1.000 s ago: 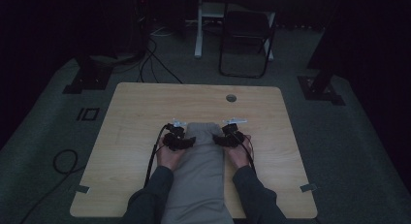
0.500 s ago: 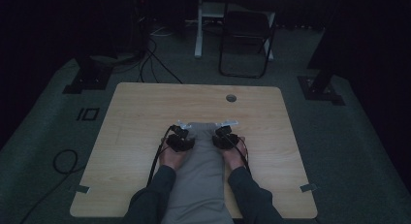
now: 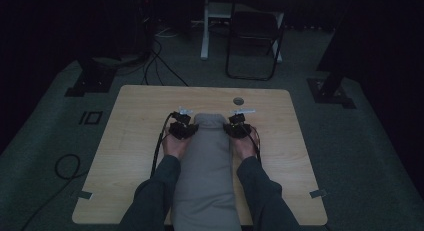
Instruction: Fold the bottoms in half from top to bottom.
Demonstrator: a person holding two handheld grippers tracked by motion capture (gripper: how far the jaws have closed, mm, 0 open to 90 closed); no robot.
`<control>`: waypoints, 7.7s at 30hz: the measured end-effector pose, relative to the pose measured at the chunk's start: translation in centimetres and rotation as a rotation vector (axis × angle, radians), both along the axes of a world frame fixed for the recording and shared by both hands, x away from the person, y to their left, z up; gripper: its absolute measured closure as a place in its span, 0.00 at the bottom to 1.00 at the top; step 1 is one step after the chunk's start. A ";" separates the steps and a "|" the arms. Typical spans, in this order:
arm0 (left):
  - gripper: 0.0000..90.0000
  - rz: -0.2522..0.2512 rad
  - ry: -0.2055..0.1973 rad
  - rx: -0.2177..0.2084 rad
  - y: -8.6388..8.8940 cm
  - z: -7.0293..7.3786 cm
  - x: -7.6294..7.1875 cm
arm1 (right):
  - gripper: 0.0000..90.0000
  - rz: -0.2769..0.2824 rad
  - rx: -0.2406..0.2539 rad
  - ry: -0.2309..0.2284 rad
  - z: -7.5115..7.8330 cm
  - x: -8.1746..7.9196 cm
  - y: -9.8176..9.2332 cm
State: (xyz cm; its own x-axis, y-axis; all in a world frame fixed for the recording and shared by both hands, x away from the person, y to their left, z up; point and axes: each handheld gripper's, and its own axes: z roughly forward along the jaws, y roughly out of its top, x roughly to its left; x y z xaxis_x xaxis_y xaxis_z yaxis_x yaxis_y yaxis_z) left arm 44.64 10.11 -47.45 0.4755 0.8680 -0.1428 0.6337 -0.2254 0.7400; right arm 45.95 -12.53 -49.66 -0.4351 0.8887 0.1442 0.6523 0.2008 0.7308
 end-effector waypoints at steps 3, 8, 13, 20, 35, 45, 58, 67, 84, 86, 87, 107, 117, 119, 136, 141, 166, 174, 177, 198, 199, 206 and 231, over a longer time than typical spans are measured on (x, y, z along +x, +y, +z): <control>0.94 0.011 -0.065 -0.049 0.2 3.2 0.5 | 0.98 0.001 0.020 -0.059 3.2 0.7 -0.1; 0.94 -0.013 -0.098 -0.068 0.6 5.6 0.3 | 0.97 0.033 0.030 -0.153 7.1 0.4 -0.7; 0.94 -0.056 -0.068 -0.063 1.0 4.5 -1.5 | 0.97 0.089 0.022 -0.136 6.4 -1.5 -1.0; 0.93 -0.126 -0.038 -0.073 1.9 2.0 -6.0 | 0.97 0.183 0.023 -0.120 4.5 -5.9 -1.6; 0.91 -0.274 0.091 0.087 1.2 -5.6 -15.7 | 0.97 0.360 -0.054 0.075 -3.3 -15.2 -1.5; 0.92 -0.203 -0.033 0.135 0.6 -7.4 -16.4 | 0.96 0.349 -0.119 0.036 -4.5 -14.6 -0.6; 0.92 -0.104 -0.054 0.141 1.2 -7.5 -8.4 | 0.95 0.244 -0.121 -0.001 -4.7 -7.9 1.1; 0.92 -0.039 -0.027 0.185 1.1 -7.1 -3.2 | 0.95 0.146 -0.087 0.020 -4.7 -3.1 2.2; 0.93 0.050 0.039 0.189 0.2 -5.5 0.9 | 0.97 0.036 -0.102 0.026 -3.9 0.4 2.9; 0.94 0.026 0.020 0.179 0.4 -4.4 0.8 | 0.97 0.036 -0.096 -0.008 -3.1 0.1 2.7; 0.94 0.021 0.007 0.164 0.5 -3.7 0.7 | 0.97 0.036 -0.090 -0.028 -2.5 0.0 2.5; 0.94 -0.149 -0.147 -0.062 2.5 4.4 -9.3 | 0.97 0.204 0.018 -0.252 5.7 -7.4 -1.3; 0.93 -0.194 0.076 0.082 2.1 -5.0 -13.1 | 0.97 0.328 -0.092 -0.069 -1.8 -12.7 -0.6; 0.93 -0.193 0.098 0.091 2.1 -6.0 -13.3 | 0.97 0.334 -0.094 -0.023 -3.2 -13.1 -0.4; 0.93 -0.112 -0.005 0.122 2.6 -7.2 -9.6 | 0.96 0.287 -0.103 -0.004 -4.9 -9.6 1.2; 0.93 -0.050 -0.021 0.141 2.7 -7.2 -6.6 | 0.96 0.260 -0.119 -0.013 -4.9 -7.0 2.2; 0.94 0.061 -0.040 0.068 2.1 -3.3 -1.1 | 0.97 0.108 -0.121 -0.121 -2.4 -1.4 2.7; 0.94 0.012 -0.143 -0.010 2.6 1.8 -2.6 | 0.97 0.126 -0.118 -0.267 2.2 -2.5 1.5; 0.94 -0.014 -0.176 -0.025 2.7 2.7 -4.3 | 0.97 0.139 -0.104 -0.305 3.4 -3.6 1.0; 0.83 -0.099 0.012 0.041 3.6 -7.2 -10.8 | 0.93 0.330 -0.144 -0.080 -5.1 -10.8 1.4; 0.76 -0.106 0.016 0.042 3.6 -6.9 -10.8 | 0.87 0.332 -0.135 -0.067 -5.0 -10.7 1.3; 0.67 -0.070 -0.057 -0.037 5.2 -3.6 -9.7 | 0.68 0.282 -0.008 -0.109 -2.1 -9.7 -0.7; 0.84 -0.101 0.048 -0.074 3.8 -4.5 -6.4 | 0.85 0.306 0.087 0.062 -3.9 -4.9 -0.5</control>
State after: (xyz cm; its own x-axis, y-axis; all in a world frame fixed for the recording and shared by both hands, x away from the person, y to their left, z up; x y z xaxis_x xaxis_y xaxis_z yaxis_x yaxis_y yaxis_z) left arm 38.25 13.89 -51.98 0.5514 0.8021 -0.2294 0.6456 -0.2361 0.7262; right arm 41.04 -13.01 -53.54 -0.6683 0.7012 0.2485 0.6151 0.3329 0.7147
